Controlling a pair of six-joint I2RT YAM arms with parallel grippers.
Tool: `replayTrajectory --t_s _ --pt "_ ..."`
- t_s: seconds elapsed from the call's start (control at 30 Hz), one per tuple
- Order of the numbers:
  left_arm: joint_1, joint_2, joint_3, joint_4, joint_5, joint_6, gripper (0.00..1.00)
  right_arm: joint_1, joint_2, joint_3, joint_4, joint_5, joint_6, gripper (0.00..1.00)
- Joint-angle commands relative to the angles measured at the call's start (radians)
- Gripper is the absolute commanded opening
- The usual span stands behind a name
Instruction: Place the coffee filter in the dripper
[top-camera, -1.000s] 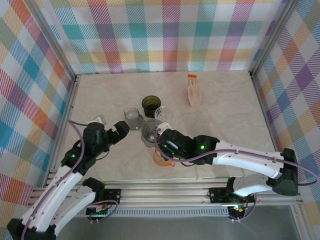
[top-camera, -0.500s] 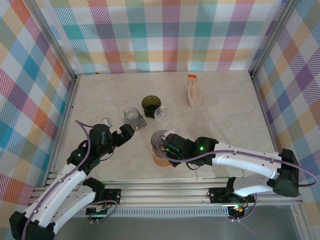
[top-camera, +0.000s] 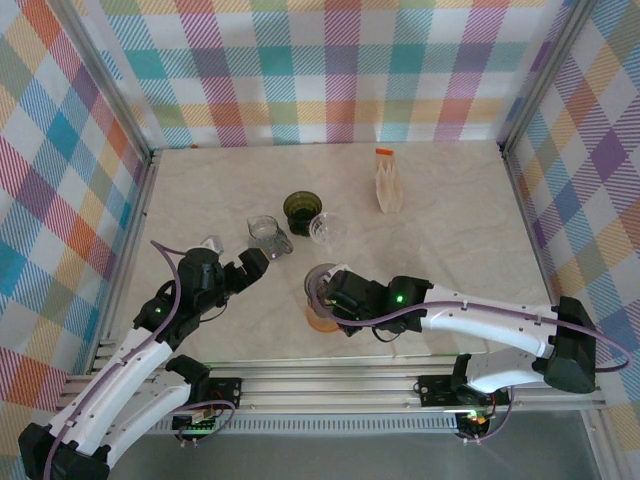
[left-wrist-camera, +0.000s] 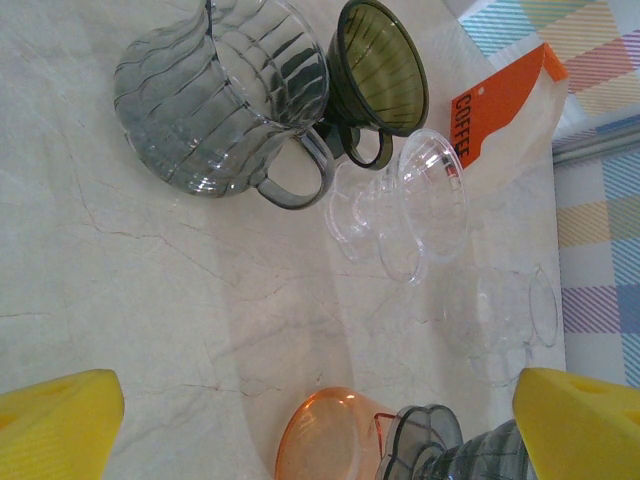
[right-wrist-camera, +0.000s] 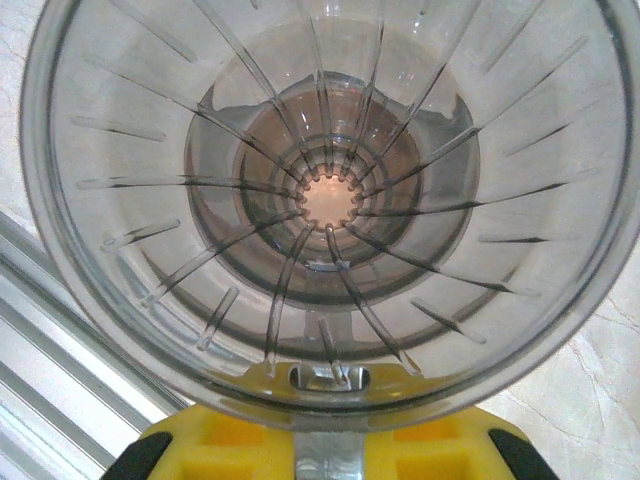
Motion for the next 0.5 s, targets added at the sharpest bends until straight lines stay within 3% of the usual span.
replayTrajectory --t_s 0.0,0.1,0.3,0.47 --pt "-0.006 -0.002 -0.004 0.0 -0.009 0.003 1.0 -0.003 -0.004 -0.011 0.023 -0.009 0.024 0.16" --pt "-0.007 -0.001 -0.004 0.0 -0.01 0.004 1.0 -0.002 -0.01 -0.015 0.028 -0.015 0.027 0.25" --pt "-0.007 0.008 -0.003 0.006 -0.002 0.005 1.0 -0.001 -0.042 -0.03 0.036 -0.006 0.038 0.62" --pt "-0.007 0.017 0.0 0.008 -0.002 0.005 1.0 -0.001 -0.091 -0.034 0.029 0.056 0.052 0.7"
